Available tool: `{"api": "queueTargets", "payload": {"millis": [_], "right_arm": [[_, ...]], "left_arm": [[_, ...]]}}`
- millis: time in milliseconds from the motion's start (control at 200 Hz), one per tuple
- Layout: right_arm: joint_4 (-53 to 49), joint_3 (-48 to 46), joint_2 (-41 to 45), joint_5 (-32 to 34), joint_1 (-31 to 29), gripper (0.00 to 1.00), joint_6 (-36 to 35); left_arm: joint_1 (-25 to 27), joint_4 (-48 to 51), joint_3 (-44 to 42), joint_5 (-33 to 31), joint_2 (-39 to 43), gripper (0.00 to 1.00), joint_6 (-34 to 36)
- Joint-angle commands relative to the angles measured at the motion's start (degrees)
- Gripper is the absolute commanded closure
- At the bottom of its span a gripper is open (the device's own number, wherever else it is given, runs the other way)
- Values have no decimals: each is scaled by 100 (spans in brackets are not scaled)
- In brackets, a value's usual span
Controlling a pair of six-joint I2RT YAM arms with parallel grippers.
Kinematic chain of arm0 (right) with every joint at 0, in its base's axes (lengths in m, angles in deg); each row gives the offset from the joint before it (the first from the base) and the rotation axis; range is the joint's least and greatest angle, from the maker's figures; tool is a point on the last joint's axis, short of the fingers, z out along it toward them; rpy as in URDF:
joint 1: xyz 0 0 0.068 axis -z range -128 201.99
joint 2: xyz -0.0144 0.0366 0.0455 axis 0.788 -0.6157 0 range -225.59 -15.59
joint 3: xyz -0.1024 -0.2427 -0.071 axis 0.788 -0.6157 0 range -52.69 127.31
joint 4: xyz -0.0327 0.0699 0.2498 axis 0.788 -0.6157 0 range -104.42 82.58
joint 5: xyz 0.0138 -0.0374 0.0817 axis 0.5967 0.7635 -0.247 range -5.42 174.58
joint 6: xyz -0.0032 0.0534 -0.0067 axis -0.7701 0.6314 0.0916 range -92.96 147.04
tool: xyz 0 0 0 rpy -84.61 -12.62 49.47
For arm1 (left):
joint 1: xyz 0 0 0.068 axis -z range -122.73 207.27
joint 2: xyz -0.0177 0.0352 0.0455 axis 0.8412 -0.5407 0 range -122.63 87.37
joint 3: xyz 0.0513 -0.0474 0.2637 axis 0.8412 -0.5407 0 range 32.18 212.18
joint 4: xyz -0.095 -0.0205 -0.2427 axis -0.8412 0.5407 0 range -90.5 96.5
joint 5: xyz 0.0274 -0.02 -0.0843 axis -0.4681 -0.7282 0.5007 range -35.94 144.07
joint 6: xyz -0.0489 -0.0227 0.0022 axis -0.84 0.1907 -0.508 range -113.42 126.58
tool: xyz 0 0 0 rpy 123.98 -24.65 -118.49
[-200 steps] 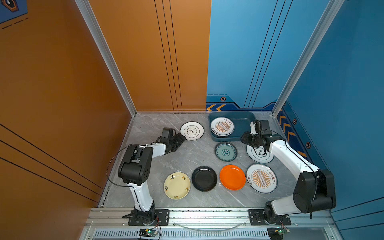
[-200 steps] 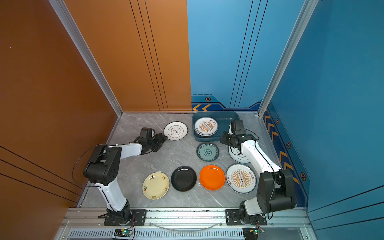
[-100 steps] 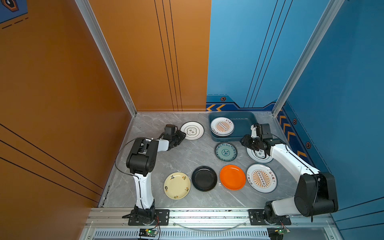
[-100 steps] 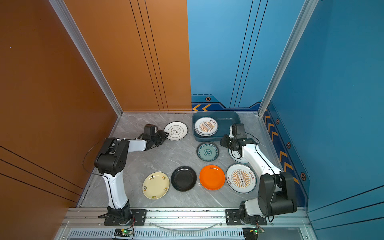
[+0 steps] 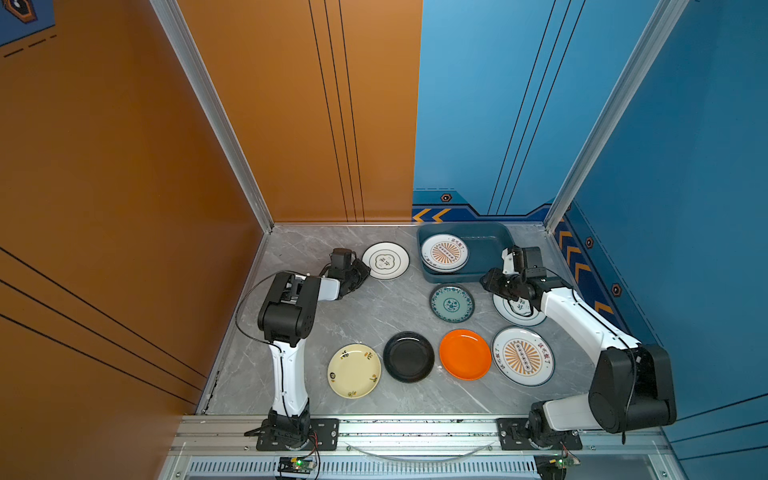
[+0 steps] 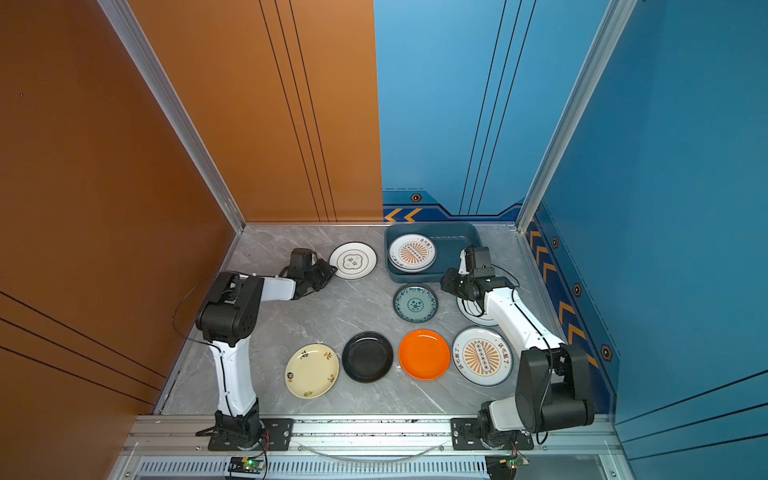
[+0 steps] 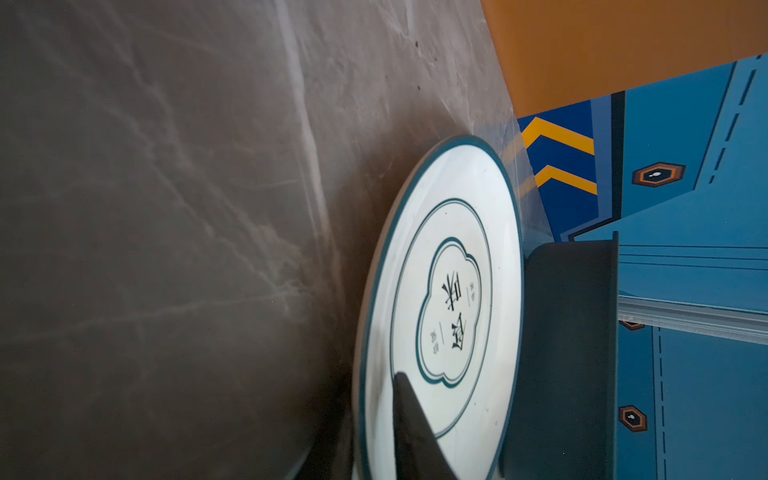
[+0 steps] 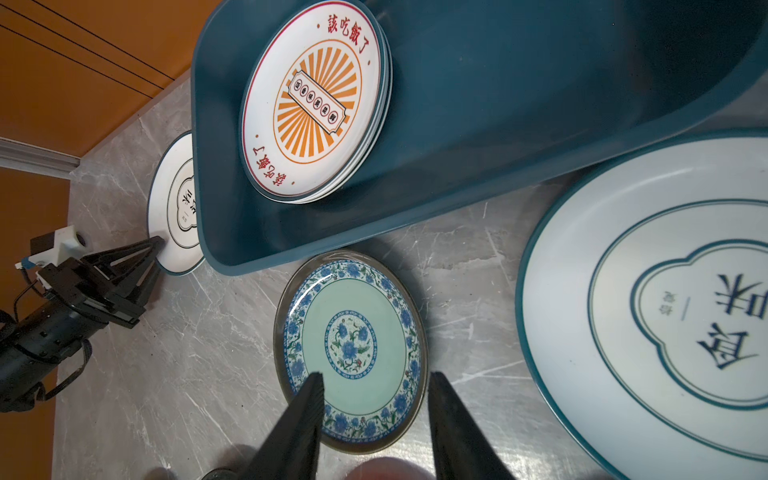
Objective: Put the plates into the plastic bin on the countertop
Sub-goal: 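Grasp the cloud-motif white plate's edge with the left gripper while the right gripper returns, then tilt the cloud-motif plate up with the left gripper while the right gripper grasps its rim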
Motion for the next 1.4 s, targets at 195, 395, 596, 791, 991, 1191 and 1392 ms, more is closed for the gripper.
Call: {"api": "queueTargets", "payload": {"millis": [195,395,596,791,991,1191,1392], "right_arm": [[117,-56,50,-129,8,56,75],[196,-63,39,-299,1,55,68],[663,-149,9,-999,6,47,198],[1320,-318,-44,-1631,-9,39,542],[1757,-321,-234,-2116,-171,33,713],[1995,-216,-473,-2526,-471,24,809],[2384,-300,-636,-2767,-710,23,1004]], "left_arm": [[-56,843,-262,-33,-364,96,198],[-152,803,-467,109,-59,100,323],[-216,808,-750,431,582,100,453],[-275,1069,-1027,592,1392,100,627],[-320,1103,-1429,943,2210,100,604],[-237,1078,-1943,1315,3120,100,498],[43,1152,-2299,1538,3961,100,418]]}}
